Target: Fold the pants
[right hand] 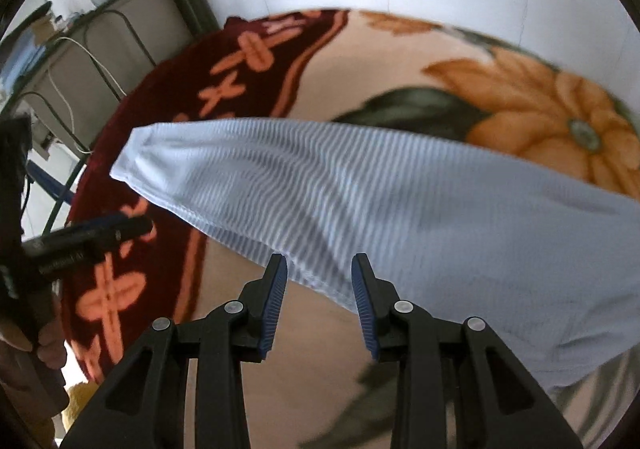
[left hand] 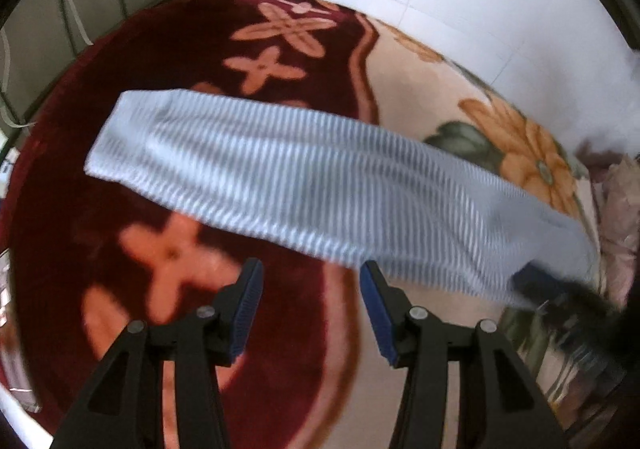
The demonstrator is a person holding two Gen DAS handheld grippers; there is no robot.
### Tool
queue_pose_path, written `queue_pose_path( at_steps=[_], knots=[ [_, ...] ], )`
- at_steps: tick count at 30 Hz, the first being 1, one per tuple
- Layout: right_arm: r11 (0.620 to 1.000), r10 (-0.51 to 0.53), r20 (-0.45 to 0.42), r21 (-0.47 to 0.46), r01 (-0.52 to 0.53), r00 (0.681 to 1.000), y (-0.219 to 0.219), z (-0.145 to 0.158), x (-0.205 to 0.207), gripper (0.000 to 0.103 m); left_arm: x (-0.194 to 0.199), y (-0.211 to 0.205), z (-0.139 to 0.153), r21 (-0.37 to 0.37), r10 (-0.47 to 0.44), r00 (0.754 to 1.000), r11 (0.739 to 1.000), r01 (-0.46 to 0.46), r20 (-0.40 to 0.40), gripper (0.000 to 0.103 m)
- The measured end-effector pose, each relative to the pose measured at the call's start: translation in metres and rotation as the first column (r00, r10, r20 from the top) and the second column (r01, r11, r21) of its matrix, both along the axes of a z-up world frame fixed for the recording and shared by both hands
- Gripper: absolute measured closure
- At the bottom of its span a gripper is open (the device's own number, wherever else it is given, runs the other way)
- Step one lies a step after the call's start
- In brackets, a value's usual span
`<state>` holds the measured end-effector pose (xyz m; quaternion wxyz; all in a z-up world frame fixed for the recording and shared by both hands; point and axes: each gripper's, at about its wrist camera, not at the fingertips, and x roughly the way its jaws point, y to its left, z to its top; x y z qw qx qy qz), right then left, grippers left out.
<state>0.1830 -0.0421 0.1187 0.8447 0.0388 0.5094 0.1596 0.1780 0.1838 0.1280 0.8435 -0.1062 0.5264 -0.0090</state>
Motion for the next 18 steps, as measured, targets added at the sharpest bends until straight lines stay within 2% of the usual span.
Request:
queue_pose_path(
  at_steps=[5,8,12,14,16,18],
  knots=[
    [0.999,-0.049,0.007,-0.005,0.049,0.999,0.008,-0.023,0.012,0.068,0.041,-0.007,-0.022,-0.06,-0.003,1.0,0.998,0.003,-0.008,0.05],
    [0.997,-0.075,-0.031,0.021,0.076,0.997,0.01,-0.038,0.016,0.068,0.055,-0.013,-0.037,-0.013,-0.012,0.999,1.0,0.011,-0.042,0.05],
    [0.999,-0.042,0.004,-0.019,0.042,0.999,0.018,-0.044,0.006,0.067,0.041,-0.014,-0.051,0.09,-0.032,0.998,0.995,0.037,-0.052,0.051],
    [0.999,-0.004,0.007,-0.038,0.004,1.0,0.024,-0.045,0.0,0.061,0.026,-0.002,-0.059,0.12,0.01,0.998,0.993,-0.001,-0.068,0.049],
    [0.997,0.031,0.016,-0.078,-0.029,0.999,0.031,-0.043,-0.004,0.06,0.014,0.014,-0.068,0.093,0.055,0.995,0.994,-0.048,-0.079,0.049],
    [0.994,0.058,0.031,-0.089,-0.055,0.998,0.036,-0.035,-0.006,0.06,0.007,0.02,-0.067,0.075,0.056,0.997,0.996,-0.052,-0.057,0.051]
  ],
)
